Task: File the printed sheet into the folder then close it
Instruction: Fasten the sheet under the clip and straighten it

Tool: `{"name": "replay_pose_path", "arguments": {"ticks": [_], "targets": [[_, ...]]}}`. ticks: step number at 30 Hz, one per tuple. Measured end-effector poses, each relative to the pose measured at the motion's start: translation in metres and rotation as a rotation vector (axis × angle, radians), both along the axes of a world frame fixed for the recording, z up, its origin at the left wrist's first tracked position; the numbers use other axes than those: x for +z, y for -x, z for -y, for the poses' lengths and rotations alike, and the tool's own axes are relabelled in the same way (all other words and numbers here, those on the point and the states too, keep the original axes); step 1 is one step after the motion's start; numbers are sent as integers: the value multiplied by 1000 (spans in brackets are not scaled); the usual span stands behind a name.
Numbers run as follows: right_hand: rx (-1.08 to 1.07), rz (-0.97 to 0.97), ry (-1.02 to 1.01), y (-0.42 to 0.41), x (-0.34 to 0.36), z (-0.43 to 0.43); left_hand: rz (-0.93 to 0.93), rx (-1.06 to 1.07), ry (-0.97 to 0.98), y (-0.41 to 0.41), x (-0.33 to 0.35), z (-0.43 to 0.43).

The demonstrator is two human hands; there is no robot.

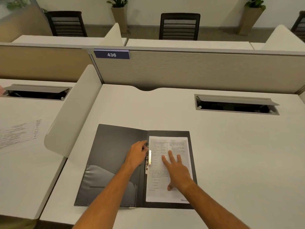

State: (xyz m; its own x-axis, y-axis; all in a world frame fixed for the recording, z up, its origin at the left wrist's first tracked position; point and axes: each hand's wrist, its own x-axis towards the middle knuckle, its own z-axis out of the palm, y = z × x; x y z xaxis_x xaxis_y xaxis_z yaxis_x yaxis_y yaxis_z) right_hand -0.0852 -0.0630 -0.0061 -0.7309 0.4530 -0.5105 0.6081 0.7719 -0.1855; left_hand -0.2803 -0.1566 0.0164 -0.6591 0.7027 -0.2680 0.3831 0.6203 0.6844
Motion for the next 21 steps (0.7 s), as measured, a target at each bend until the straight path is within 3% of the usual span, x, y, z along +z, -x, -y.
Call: {"name": "replay_pose_path", "arguments": {"ticks": [16, 21], "targets": [[-20, -31, -1, -2, -4, -1, -251, -76, -134, -24, -24, 55], [-22, -33, 0, -1, -3, 0, -302, -13, -172, -46, -36, 75]]}}
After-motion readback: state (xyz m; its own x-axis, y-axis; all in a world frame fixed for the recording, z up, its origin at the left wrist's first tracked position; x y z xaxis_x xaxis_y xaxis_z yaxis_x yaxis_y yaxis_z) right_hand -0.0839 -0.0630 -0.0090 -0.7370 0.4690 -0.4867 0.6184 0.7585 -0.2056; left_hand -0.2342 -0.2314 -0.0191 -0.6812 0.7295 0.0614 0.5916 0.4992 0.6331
